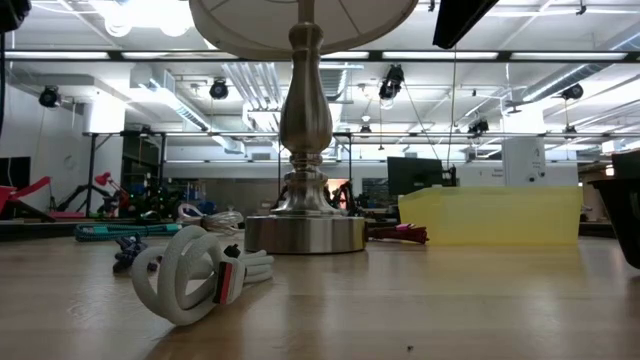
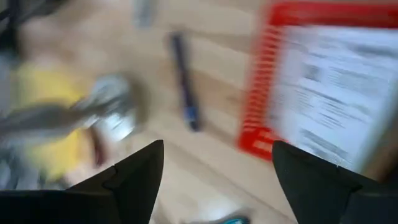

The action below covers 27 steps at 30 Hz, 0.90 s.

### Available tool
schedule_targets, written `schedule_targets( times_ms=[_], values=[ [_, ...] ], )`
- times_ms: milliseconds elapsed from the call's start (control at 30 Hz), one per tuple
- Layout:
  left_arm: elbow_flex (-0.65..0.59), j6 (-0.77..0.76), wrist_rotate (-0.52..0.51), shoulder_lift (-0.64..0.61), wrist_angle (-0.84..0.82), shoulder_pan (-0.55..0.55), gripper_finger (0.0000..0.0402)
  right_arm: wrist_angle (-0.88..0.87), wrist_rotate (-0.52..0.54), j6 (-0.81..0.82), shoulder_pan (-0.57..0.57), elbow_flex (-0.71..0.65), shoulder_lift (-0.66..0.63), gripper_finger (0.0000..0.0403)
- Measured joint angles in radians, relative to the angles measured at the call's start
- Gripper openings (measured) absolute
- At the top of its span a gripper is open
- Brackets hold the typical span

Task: Pick and place items into bin
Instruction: Put the card reader box into the red bin

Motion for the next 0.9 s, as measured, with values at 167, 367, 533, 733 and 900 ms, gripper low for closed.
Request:
schedule_targets(
  times_ms=[167, 367, 533, 733, 900],
  values=[
    [0.040, -0.501, -0.117, -0.003, -0.001, 0.031, 0.0268, 0.001, 0.001, 0.016, 0.000, 0.000, 0.000, 0.0068],
    [0.029, -1.112, -0.116, -0.006, -0.002, 0.064, 0.0250, 0.003, 0.055, 0.086, 0.000, 0.000, 0.000, 0.0068],
    [0.035, -1.339, -0.117, -0.006, 0.054, 0.065, 0.0239, 0.015, 0.150, 0.117, 0.008, 0.000, 0.000, 0.0068],
    [0.043, -1.044, 0.101, 0.009, 0.262, 0.066, 0.0229, 0.023, 0.161, 0.036, 0.009, 0.000, 0.000, 0.0068],
    [0.039, -1.275, 0.254, 0.017, 0.146, 0.071, 0.0228, 0.023, 0.160, 0.060, 0.008, 0.000, 0.000, 0.0068]
  ],
)
